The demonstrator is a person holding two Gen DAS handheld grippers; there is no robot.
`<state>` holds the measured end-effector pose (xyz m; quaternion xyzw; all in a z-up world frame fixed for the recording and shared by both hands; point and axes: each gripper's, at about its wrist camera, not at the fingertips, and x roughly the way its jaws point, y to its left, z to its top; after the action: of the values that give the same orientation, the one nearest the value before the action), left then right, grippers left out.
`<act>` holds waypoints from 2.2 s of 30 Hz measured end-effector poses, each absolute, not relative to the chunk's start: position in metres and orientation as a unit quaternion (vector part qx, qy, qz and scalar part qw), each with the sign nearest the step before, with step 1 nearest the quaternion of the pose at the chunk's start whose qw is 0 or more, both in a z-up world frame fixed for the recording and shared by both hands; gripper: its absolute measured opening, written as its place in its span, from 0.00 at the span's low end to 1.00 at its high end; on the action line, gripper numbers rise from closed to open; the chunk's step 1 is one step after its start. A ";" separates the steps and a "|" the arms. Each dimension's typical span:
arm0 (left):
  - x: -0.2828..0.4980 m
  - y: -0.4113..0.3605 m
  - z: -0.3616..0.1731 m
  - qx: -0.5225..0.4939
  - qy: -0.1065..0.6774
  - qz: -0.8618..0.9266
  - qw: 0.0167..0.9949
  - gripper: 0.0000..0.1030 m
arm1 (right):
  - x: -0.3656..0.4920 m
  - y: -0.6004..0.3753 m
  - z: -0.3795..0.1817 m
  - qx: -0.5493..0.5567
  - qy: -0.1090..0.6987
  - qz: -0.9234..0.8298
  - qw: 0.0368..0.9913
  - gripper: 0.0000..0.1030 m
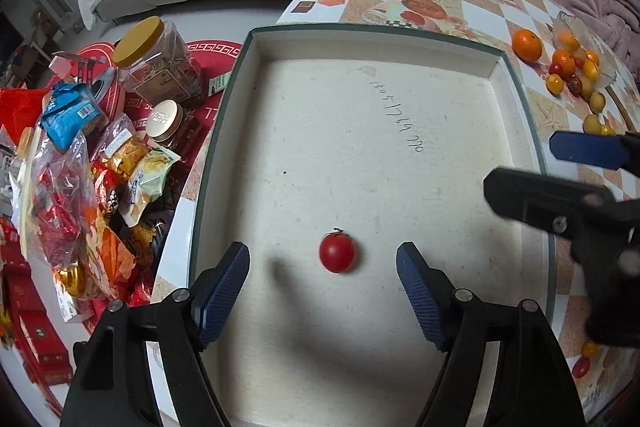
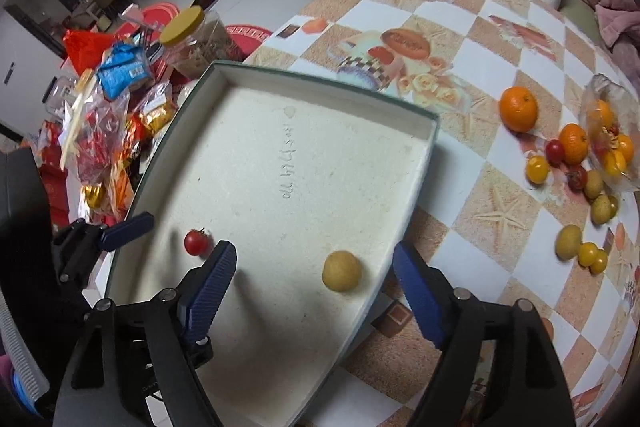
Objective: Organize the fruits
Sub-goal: 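Open both grippers to drop the tomato and longan into the tray, then move both open grippers back to the loose fruits, then grasp a brown longan with the left gripper while the right grasps a yellow cherry tomato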
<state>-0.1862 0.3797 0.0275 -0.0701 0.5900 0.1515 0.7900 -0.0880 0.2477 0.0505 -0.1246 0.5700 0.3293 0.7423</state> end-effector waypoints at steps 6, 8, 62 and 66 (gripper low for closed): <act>-0.177 0.354 0.038 -0.045 0.588 0.119 0.799 0.75 | -0.081 0.212 0.059 -0.093 0.569 0.295 0.762 0.81; -0.170 0.342 0.042 -0.038 0.586 0.105 0.802 0.75 | -0.079 0.191 0.060 -0.082 0.570 0.274 0.770 0.81; -0.009 0.141 0.018 0.007 0.571 -0.067 0.818 0.28 | -0.015 -0.042 0.036 0.024 0.602 0.209 0.771 0.21; -0.030 0.148 0.045 -0.025 0.566 -0.056 0.822 0.28 | -0.032 -0.050 0.051 0.038 0.605 0.205 0.768 0.21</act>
<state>-0.0296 0.1479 0.0452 -0.0248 0.5663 -0.0560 0.8219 -0.0320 -0.0500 0.0509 0.0378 0.6053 0.2053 0.7681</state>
